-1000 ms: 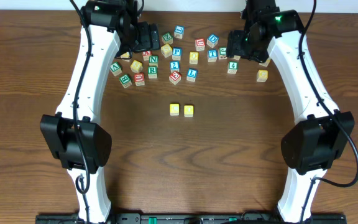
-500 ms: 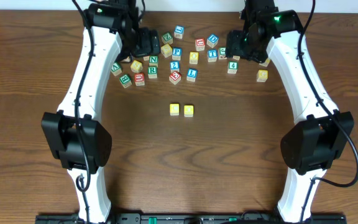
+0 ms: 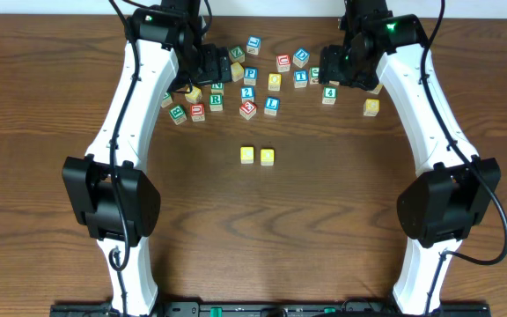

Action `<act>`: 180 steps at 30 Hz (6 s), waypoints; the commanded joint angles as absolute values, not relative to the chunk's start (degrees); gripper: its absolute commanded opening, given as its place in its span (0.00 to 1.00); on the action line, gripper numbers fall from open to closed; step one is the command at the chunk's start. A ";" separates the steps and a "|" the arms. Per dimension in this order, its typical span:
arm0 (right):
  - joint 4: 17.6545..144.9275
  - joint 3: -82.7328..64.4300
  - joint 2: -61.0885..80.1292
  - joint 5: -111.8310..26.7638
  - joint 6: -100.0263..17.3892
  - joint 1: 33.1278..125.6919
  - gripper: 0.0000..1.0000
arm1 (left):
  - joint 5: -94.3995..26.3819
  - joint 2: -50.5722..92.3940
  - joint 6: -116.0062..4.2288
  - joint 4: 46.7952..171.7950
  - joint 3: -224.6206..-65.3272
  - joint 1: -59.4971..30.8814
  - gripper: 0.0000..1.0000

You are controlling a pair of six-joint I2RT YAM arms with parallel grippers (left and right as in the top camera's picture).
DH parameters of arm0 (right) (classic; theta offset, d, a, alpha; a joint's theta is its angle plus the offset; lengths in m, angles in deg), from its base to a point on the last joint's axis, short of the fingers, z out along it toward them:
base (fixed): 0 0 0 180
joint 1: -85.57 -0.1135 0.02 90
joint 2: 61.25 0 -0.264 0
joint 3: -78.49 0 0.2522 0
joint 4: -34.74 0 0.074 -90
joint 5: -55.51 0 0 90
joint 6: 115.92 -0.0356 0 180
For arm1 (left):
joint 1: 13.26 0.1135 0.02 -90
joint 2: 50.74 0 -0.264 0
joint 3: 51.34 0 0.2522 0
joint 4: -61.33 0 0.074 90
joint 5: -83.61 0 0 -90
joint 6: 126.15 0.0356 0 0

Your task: Spell out CORL

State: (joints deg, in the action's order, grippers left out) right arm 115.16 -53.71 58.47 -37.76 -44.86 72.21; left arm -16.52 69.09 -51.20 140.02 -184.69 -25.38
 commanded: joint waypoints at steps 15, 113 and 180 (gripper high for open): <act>114.87 -54.36 58.14 -38.06 -45.58 71.09 0.70 | -15.76 69.84 -51.51 140.12 -184.29 -25.51 0.94; 117.74 -54.34 58.88 -36.12 -43.33 87.68 0.73 | -6.73 76.66 -70.96 131.49 -171.81 -54.75 0.26; 96.27 -54.36 79.28 -33.47 -64.01 58.79 0.68 | 6.54 52.05 -61.25 139.38 -172.01 -17.51 0.52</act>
